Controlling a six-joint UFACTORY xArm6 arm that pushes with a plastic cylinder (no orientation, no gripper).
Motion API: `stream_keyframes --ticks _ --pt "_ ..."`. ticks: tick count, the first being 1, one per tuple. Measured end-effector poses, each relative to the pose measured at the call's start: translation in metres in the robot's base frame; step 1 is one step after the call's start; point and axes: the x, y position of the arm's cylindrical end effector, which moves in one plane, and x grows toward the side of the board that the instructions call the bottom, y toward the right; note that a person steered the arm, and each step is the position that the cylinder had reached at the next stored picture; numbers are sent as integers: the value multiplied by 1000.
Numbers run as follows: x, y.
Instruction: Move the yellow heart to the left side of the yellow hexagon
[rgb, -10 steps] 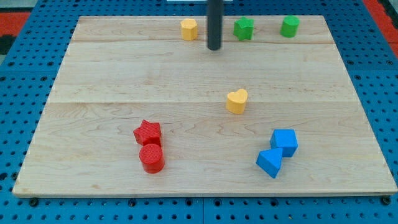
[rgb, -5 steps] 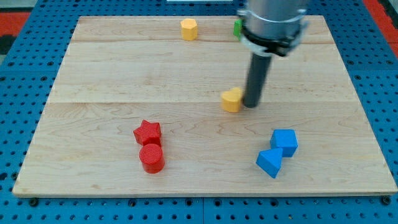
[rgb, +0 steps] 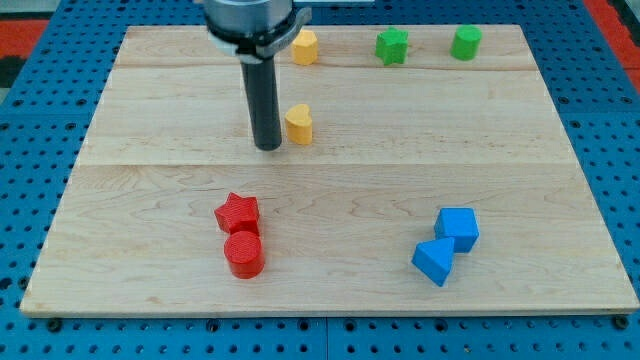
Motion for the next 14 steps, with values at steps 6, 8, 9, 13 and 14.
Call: stream_keyframes --ticks 6,8,9,13,14 --pt "-63 -31" --pt "-23 -75" --pt "-63 -82" --pt "-147 -111" --pt "-156 -94"
